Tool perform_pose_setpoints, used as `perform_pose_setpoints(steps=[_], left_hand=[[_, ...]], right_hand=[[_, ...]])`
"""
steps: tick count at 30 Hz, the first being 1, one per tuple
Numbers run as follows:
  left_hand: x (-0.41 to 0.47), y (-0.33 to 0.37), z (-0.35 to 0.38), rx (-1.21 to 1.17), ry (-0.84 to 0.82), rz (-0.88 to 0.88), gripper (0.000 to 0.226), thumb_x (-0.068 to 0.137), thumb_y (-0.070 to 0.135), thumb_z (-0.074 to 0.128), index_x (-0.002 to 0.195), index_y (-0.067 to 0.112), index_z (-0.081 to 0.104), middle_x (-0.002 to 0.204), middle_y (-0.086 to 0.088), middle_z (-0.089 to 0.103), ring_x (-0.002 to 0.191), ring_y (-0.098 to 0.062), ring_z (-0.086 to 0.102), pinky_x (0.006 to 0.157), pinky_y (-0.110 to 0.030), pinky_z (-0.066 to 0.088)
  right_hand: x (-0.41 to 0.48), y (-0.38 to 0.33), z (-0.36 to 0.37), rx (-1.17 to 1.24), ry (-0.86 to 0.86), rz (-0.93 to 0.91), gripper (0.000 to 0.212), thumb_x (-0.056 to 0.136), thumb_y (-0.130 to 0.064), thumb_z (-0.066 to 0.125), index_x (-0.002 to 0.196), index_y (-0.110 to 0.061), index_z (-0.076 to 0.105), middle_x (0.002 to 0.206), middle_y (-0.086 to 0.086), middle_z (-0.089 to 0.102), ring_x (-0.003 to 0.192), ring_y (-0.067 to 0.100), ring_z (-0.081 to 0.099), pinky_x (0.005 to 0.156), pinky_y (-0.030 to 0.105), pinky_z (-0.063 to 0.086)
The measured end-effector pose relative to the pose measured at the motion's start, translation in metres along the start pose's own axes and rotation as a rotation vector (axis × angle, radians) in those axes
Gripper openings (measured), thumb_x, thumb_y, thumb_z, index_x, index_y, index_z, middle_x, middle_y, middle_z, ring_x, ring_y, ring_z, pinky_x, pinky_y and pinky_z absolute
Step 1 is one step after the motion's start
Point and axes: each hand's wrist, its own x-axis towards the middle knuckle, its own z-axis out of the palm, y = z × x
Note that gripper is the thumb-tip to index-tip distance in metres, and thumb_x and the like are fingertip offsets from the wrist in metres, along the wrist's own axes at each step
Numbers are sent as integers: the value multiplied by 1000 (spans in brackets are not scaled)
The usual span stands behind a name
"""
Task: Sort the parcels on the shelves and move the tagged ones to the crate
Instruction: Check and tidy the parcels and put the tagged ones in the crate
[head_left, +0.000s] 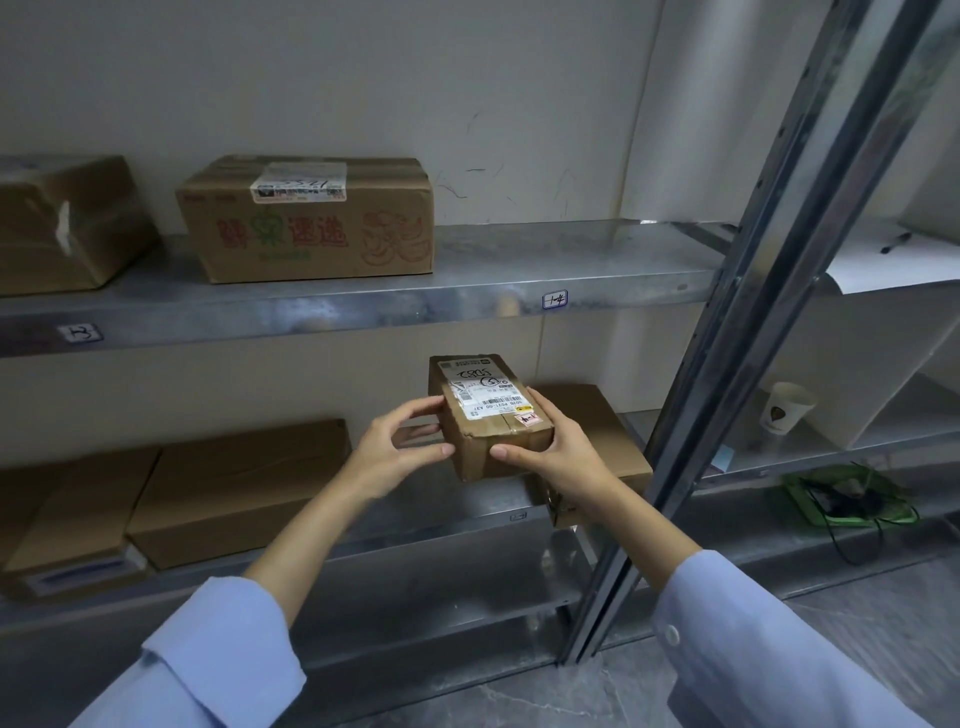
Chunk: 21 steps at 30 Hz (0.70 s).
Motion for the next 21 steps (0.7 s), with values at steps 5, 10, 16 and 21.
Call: perform_pose_setpoints(steps=[5, 10, 16, 21], left_hand=[[24, -3, -9, 53, 105, -137, 96, 67, 13, 87, 147, 23, 35, 150, 1, 38, 131, -20, 49, 106, -36, 43], [35, -9, -9, 25, 4, -233, 127, 43, 33, 89, 153, 18, 27, 150, -5, 43, 134, -18, 44, 114, -39, 35], [35, -17, -13, -69, 164, -221, 96, 61, 11, 89, 143, 10, 41, 136, -7, 53, 122, -16, 52, 97, -26, 43], [28, -15, -26, -105, 260, -133, 70, 53, 24, 88, 115, 24, 57, 129, -1, 59, 119, -16, 56, 96, -28, 47]], right_hand=[[-11, -2, -15, 21, -47, 12, 61, 73, -20, 84, 119, -45, 51, 116, -31, 65, 115, -6, 58, 91, 10, 45], [-14, 0, -34, 7, -69, 15, 84, 71, -13, 86, 143, -27, 43, 124, -21, 63, 118, -7, 55, 90, 8, 44], [-6, 0, -47, -84, -7, 15, 78, 68, -23, 88, 137, -24, 52, 124, -12, 63, 114, -3, 58, 92, 16, 48], [3, 0, -44, -140, 214, 14, 66, 67, -32, 88, 124, -20, 56, 123, -7, 62, 117, 11, 55, 104, 37, 45]])
